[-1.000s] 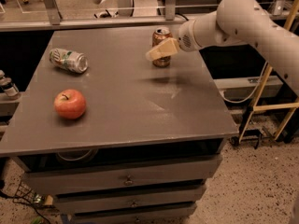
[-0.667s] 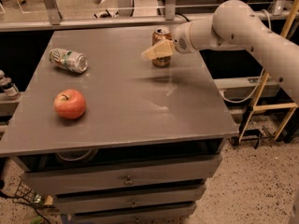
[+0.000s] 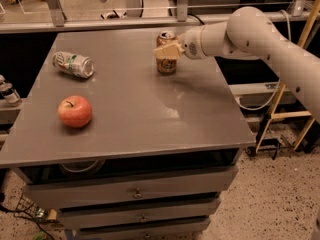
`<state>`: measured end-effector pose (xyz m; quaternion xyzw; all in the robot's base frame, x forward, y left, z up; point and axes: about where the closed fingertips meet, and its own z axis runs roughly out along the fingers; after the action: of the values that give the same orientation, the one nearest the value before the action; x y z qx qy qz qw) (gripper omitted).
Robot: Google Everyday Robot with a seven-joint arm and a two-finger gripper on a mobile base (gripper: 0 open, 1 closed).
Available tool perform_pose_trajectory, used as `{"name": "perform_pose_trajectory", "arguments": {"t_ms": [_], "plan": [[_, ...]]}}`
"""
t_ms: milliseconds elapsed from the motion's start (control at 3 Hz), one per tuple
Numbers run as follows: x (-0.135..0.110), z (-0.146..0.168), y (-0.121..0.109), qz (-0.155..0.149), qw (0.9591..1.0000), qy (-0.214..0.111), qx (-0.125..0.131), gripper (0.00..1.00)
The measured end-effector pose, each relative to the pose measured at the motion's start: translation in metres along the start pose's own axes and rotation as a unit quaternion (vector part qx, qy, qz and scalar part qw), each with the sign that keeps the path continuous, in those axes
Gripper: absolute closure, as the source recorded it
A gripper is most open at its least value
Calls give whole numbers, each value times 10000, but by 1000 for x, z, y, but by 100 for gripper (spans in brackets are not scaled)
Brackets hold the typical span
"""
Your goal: Knock orange can over
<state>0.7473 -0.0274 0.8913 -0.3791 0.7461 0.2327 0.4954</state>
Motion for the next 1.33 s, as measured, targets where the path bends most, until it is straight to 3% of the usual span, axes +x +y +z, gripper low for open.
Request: {"name": "perform_pose_trajectory", "arguments": {"t_ms": [333,667,1000,1333], "plan": [[-2,-4,3,-65,10000,-36,-64,72],[-25,-32,5,-715,9970,261,-167,100],[-32,-54,12,-1279,9881,799,-317,100],[-27,-59,31,-2072,9610,1747,-557,100]]}}
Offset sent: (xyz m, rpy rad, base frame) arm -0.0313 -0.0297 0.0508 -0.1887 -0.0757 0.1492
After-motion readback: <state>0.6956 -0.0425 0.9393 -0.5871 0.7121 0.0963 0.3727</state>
